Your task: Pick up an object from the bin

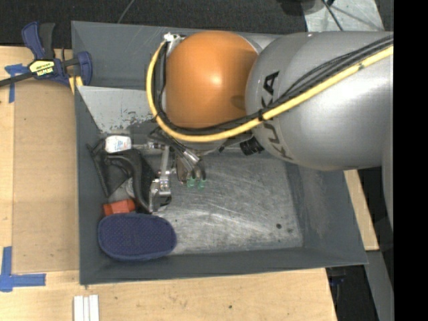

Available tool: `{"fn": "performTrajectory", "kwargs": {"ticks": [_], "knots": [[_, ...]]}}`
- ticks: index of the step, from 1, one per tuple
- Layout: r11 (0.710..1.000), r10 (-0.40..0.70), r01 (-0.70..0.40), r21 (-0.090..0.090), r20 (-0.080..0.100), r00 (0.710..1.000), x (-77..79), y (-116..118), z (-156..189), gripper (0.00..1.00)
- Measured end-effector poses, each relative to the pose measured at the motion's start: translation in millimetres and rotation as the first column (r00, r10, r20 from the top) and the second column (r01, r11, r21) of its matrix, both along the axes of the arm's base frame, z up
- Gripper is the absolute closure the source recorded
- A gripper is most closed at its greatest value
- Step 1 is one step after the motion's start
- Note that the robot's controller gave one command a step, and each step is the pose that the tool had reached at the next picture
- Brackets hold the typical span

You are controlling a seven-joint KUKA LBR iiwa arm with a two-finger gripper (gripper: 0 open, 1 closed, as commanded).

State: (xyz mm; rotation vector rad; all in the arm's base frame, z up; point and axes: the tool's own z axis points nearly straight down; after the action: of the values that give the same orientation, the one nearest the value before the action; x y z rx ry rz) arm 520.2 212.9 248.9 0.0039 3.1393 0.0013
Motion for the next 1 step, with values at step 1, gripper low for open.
{"fn": "performTrajectory", "kwargs": {"ticks": [1], "knots": [[0.976,0.218,-0.218,-0.001,-0.005,0.976,12.7,22.2,-167.5,0.00]]}}
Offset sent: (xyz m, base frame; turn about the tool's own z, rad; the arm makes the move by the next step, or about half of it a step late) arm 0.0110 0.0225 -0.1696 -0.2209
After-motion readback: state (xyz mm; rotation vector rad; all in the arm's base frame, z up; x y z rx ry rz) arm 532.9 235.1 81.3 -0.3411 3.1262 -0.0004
